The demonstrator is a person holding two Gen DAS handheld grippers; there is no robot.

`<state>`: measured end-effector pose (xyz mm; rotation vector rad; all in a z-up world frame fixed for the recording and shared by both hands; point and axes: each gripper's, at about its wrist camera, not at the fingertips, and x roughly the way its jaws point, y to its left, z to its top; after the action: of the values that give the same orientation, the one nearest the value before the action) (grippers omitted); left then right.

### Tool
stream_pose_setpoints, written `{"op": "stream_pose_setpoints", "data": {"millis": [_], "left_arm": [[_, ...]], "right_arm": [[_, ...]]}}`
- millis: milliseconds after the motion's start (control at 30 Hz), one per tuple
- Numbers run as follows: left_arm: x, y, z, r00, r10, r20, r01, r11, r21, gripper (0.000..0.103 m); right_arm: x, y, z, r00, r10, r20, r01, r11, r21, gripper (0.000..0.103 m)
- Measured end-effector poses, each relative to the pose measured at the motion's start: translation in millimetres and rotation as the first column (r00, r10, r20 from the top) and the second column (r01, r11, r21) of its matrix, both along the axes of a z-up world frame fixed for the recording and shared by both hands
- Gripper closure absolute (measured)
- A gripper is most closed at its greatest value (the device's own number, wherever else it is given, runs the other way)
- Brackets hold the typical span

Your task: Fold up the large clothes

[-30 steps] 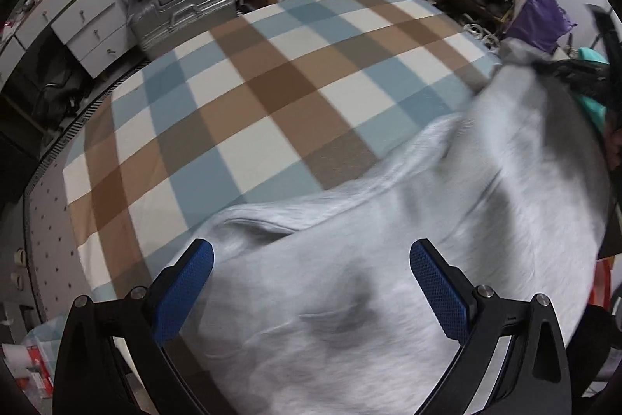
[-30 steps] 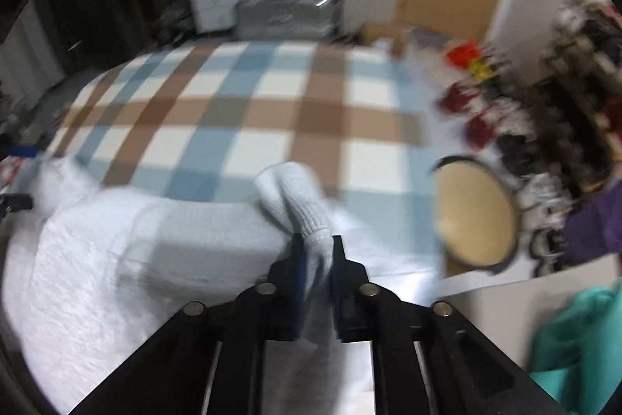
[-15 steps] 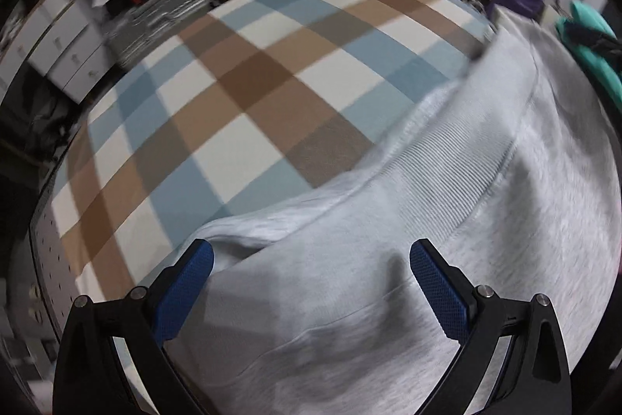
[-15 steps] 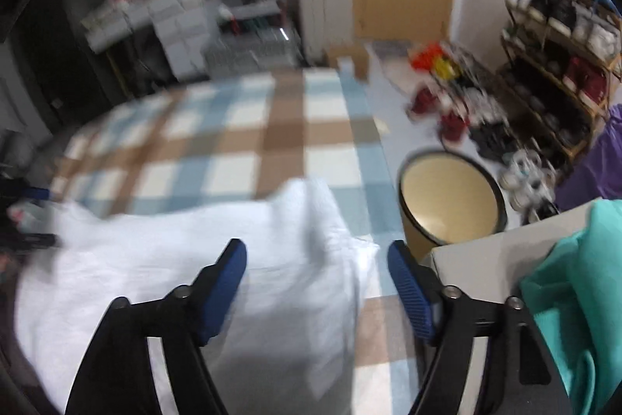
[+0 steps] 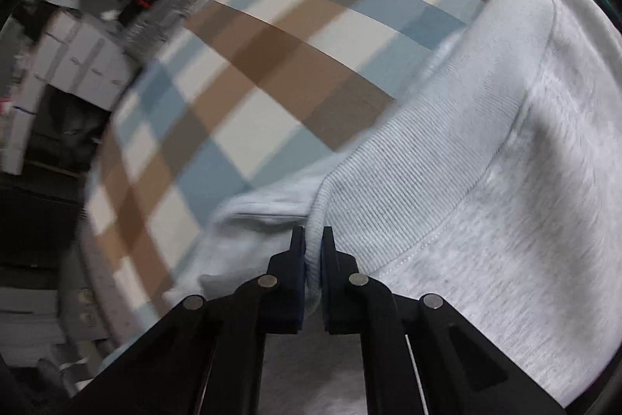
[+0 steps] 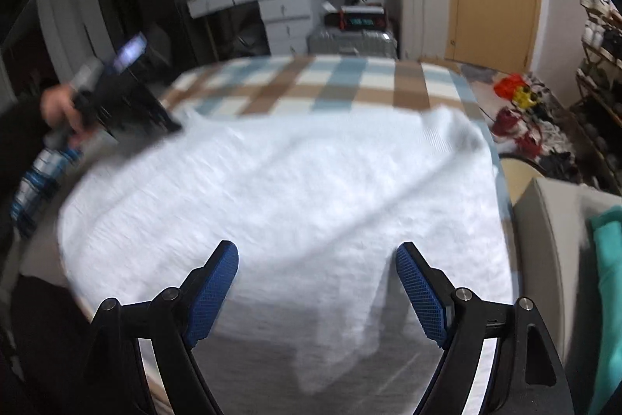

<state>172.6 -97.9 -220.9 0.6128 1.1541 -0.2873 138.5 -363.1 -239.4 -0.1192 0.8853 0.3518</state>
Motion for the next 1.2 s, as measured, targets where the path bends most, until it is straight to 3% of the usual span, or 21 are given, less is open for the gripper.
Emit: {"op": "stream_pose_setpoints", "data": {"millis": [100,167,267,333,400,467,533,600,700,767,800,833,867,900,933,1000,1033,1133,1200], "left_arm": [[-4,3,12,0.997,0.010,0.082,-0.014,0.999,0.043,0.101],[-3,6,14,0.988,0.032,0.149,-0.042,0.997,0.063,0.101],[4,11,-2,0.988,0.081,0.134,-0.093,0.992,0.084,0.096],[5,11,-13,0.983,0.112,0.147,-0.133,0.982,0.136,0.091],[6,17,-16,0.978,0.155,0.143,-0.178,0.969,0.169,0.071],[-6,32,3,0.974,0.194,0.114,-0.201,0.978,0.057,0.068],[-21,45,31,0.963,0.246,0.111,-0.240,0.968,-0.071,0.060],[-47,49,60,0.958,0.276,0.073,-0.251,0.935,-0.249,0.037],[-90,16,70,0.988,0.144,0.048,-0.112,0.907,-0.405,0.027],[-114,-13,50,0.997,0.066,0.045,-0.043,0.919,-0.391,0.022],[-122,-27,29,0.998,0.057,0.006,-0.051,0.930,-0.365,0.022],[-123,-32,11,0.996,0.066,-0.056,-0.081,0.938,-0.338,0.022],[-124,-37,-13,0.988,0.098,-0.122,-0.131,0.946,-0.297,0.022],[-125,-38,-26,0.983,0.123,-0.134,-0.156,0.949,-0.274,0.021],[-125,-35,-35,0.983,0.140,-0.117,-0.169,0.941,-0.293,0.019],[-123,-22,-40,0.971,0.224,-0.080,-0.237,0.921,-0.309,0.000],[-121,-16,-43,0.966,0.243,-0.086,-0.258,0.914,-0.314,0.000],[-119,-9,-33,0.957,0.280,-0.075,-0.290,0.909,-0.301,0.001],[-127,-5,-16,0.953,0.292,-0.077,-0.299,0.879,-0.372,0.003]], "right_arm": [[13,-7,-19,0.996,-0.062,-0.069,0.061,0.998,-0.005,0.019],[15,-9,-25,0.994,-0.080,-0.069,0.080,0.997,-0.006,0.019],[17,-3,-27,0.995,-0.073,-0.064,0.069,0.995,-0.065,0.017],[18,-1,-25,0.993,-0.078,-0.083,0.071,0.994,-0.089,0.017],[20,-2,-17,0.989,-0.103,-0.105,0.093,0.991,-0.094,0.017],[17,-4,-2,0.989,-0.117,-0.092,0.110,0.991,-0.074,0.017],[13,-1,20,0.994,-0.087,-0.063,0.087,0.996,-0.002,0.017],[11,10,31,0.997,-0.064,-0.045,0.065,0.997,0.035,0.017],[16,47,22,0.997,0.005,-0.083,-0.004,1.000,0.002,0.015],[20,70,-6,0.992,0.023,-0.122,-0.038,0.992,-0.122,0.015],[23,75,-26,0.989,0.002,-0.146,-0.034,0.976,-0.215,0.015],[23,72,-38,0.989,-0.004,-0.150,-0.032,0.970,-0.240,0.012],[23,63,-44,0.990,-0.008,-0.142,-0.021,0.980,-0.196,0.008],[26,54,-46,0.986,-0.024,-0.164,-0.002,0.988,-0.154,0.008],[28,48,-44,0.982,-0.036,-0.186,0.010,0.990,-0.141,0.008],[26,45,-33,0.977,-0.099,-0.191,0.062,0.979,-0.194,0.013],[19,44,-21,0.977,-0.110,-0.180,0.077,0.980,-0.181,0.016],[-10,50,11,0.987,-0.026,-0.161,0.020,0.999,-0.039,0.016],[-32,63,22,0.990,0.039,-0.138,-0.037,0.999,0.019,0.016]]}}
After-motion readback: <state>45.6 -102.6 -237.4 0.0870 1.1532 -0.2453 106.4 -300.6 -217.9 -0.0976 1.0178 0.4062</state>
